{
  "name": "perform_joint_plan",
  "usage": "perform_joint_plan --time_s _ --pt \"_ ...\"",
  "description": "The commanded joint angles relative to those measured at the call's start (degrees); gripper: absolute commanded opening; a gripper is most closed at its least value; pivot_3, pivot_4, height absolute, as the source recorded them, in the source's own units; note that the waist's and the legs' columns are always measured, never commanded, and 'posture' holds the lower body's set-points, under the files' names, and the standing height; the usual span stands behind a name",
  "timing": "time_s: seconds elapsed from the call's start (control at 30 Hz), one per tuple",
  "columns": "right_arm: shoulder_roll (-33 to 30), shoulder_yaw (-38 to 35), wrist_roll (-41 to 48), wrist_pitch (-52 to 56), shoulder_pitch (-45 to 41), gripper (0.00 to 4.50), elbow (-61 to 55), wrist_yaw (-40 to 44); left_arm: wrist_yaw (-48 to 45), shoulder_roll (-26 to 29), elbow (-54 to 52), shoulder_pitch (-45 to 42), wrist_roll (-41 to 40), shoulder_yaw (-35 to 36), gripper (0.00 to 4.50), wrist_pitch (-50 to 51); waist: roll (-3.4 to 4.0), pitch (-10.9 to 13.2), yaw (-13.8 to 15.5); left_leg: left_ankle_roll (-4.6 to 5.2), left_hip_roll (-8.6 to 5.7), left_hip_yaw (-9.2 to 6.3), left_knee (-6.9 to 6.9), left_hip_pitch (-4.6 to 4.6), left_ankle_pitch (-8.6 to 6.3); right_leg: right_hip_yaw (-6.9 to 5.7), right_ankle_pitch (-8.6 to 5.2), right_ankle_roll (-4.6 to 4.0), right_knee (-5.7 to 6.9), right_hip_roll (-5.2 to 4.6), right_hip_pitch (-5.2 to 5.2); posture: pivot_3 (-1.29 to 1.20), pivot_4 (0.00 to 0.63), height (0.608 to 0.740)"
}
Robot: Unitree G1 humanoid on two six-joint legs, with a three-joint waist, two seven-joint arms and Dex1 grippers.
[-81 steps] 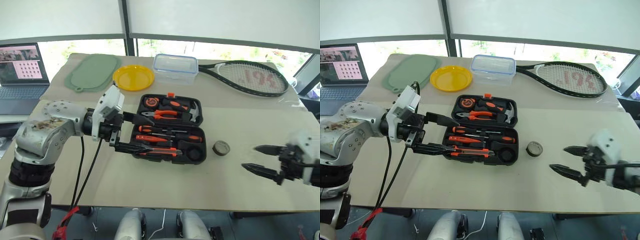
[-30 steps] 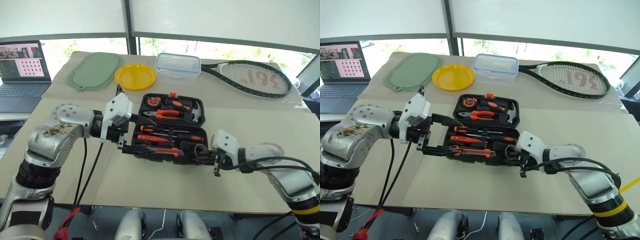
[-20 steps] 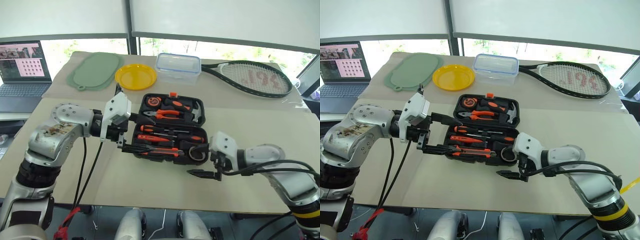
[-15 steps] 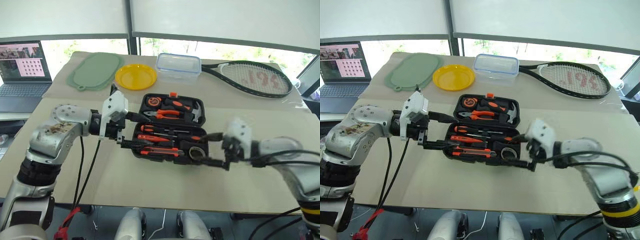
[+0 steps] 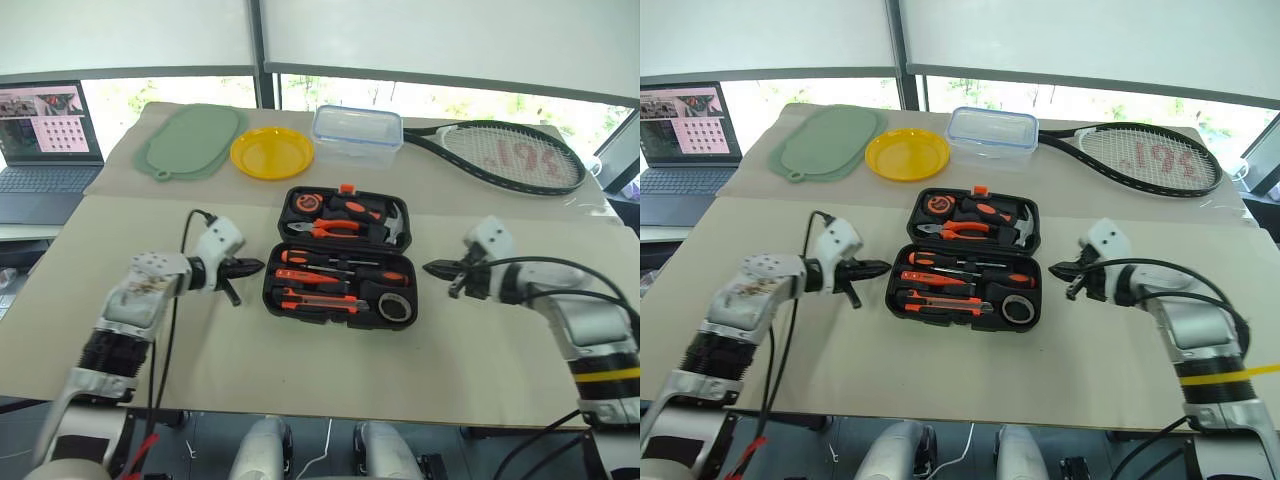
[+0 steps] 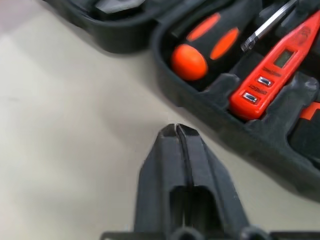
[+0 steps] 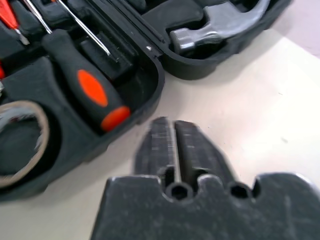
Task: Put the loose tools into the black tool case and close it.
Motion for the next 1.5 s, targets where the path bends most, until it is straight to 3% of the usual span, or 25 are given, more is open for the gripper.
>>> perform_joint_plan --time_s 0.03,0.23,0.47,0.83,0.87,0.93,1.03,1.17,1.2,1.37,1.5 --pt "0.54 0.95 -1.29 -2.49 -1.53 0.03 -0.54 0.85 -0.05 -0.88 -2.24 -1.12 -0.34 0.57 0.02 0.71 0.0 0.0 -0.02 0.0 -0.01 0.01 0.0 0.01 0.0 0.0 0.0 0.0 0.0 0.0 0.0 0.0 0.15 0.738" --pt "-0.39 0.67 1.75 -2.14 2.79 0.03 -8.55 6.13 -6.84 1.42 -11.57 3.7 -6.29 3.06 0.02 2.98 0.0 0.0 -0.18 0.0 0.08 -0.02 -0.06 -0.01 0.0 0.01 0.0 0.0 -0.01 0.0 -0.05 0.0 0.15 0.738" --pt "-3.36 -1.45 3.81 0.41 11.86 0.03 -20.05 8.03 -13.46 8.2 -22.49 13.78 -8.88 2.79 0.02 5.01 0.01 0.0 -0.26 0.0 0.12 0.0 -0.28 0.0 -0.01 0.0 -0.01 0.0 -0.05 -0.03 -0.05 0.0 0.15 0.738" --pt "-7.13 -8.46 6.39 6.07 24.1 0.03 -32.46 4.95 -10.66 11.69 -29.49 26.83 -8.8 6.91 0.02 7.35 0.04 -0.02 -0.08 0.0 0.15 0.0 -0.31 0.13 -0.02 0.01 -0.05 -0.07 -0.13 -0.06 0.0 0.0 0.15 0.738" --pt "-7.48 -10.19 6.86 7.17 24.95 0.01 -32.35 4.56 -10.1 12.1 -28.95 27.9 -9.46 8.58 0.26 8.59 0.04 -0.02 -0.07 0.0 0.14 0.0 -0.32 0.15 -0.02 0.02 -0.06 -0.07 -0.12 -0.07 0.02 0.0 0.15 0.738" --pt "-8.85 -13.6 7.91 8.23 26.46 0.61 -31.26 5.12 -9.65 13.65 -27.33 29.48 -11.36 12.3 0.8 12.0 0.04 -0.02 -0.16 0.0 0.16 0.0 -0.35 0.16 -0.02 0.02 -0.06 -0.07 -0.13 -0.06 0.02 0.0 0.15 0.738" --pt "-10.36 -16.08 8.46 7.96 27.18 1.54 -29.22 5.68 -9.03 15.43 -25.42 29.79 -12.87 15.43 1.98 14.05 0.04 -0.02 -0.29 -0.01 0.18 0.01 -0.35 0.29 -0.01 0.02 -0.08 -0.1 -0.08 -0.05 0.09 0.0 0.15 0.738" --pt "-9.11 -17.5 11.05 11.7 21.33 2.85 -23.7 3.29 -4.81 13.77 -20.23 21.72 -18.33 19.42 3.45 23.85 0.03 -0.01 -0.27 -0.15 0.21 0.04 -0.42 0.73 0.07 0.01 -0.2 -0.33 0.05 0.01 0.3 0.0 0.15 0.738" --pt "-7.65 -17.7 12.78 14.36 18.34 2.86 -22.15 2.06 -2.82 11.96 -18.59 17.97 -20.98 20.88 3.68 28.62 0.02 -0.01 -0.28 -0.19 0.21 0.04 -0.42 0.75 0.11 0.01 -0.19 -0.35 0.09 0.03 0.3 0.0 0.15 0.738" --pt "-1.18 -14.53 17.24 24.66 4.98 2.86 -15.43 -2.33 6.59 3.67 -13.61 3.19 -26.32 23.09 3.68 45.02 -0.04 0.02 -0.18 -0.21 0.12 -0.1 -0.39 0.56 0.28 0.03 0.01 -0.24 0.13 0.06 0.25 0.0 0.15 0.738" --pt "2.98 -10.6 16.42 27.85 -1.9 2.86 -10.31 -5.12 11.73 -1.07 -9.99 -2.34 -25.85 22.86 3.68 47.86 -0.06 0.01 -0.23 -0.16 0.01 -0.09 -0.45 0.35 0.25 0.03 0.05 -0.19 0.02 0.03 0.11 0.0 0.15 0.738"
